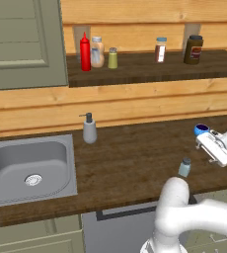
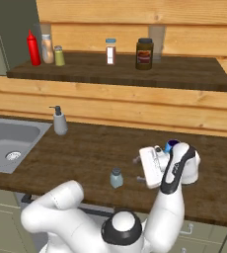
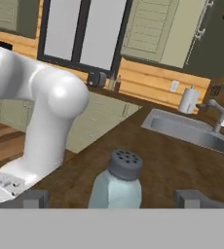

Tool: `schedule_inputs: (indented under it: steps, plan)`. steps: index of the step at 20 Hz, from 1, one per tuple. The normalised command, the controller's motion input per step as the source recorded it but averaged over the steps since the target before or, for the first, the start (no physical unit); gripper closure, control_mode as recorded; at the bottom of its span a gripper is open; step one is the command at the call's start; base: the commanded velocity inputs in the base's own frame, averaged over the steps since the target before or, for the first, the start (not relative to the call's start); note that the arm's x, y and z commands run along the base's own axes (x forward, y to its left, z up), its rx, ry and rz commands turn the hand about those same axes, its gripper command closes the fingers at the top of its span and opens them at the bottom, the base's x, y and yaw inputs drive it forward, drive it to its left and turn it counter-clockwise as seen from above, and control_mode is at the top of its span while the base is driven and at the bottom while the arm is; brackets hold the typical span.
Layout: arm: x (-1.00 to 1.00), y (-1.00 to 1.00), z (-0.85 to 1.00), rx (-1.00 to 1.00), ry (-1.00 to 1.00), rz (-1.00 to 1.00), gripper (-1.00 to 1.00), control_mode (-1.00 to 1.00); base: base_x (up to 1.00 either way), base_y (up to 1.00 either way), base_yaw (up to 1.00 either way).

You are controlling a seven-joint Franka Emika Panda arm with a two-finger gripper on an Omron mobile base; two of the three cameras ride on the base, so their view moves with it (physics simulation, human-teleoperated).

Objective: Put the shaker and condiment bottle from the counter next to their counterparts in the cabinet.

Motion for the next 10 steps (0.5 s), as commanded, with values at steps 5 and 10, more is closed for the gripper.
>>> schedule_inputs:
  steps: [5, 10]
  plan:
    - [0.0, 0.07, -0.11, -0.15, -0.14, -0.05, -1.0, -1.0, 0.0, 0.0, 0.0]
    - [0.02, 0.0, 0.01, 0.0, 0.05, -0.01, -1.0, -1.0, 0.0, 0.0, 0.0]
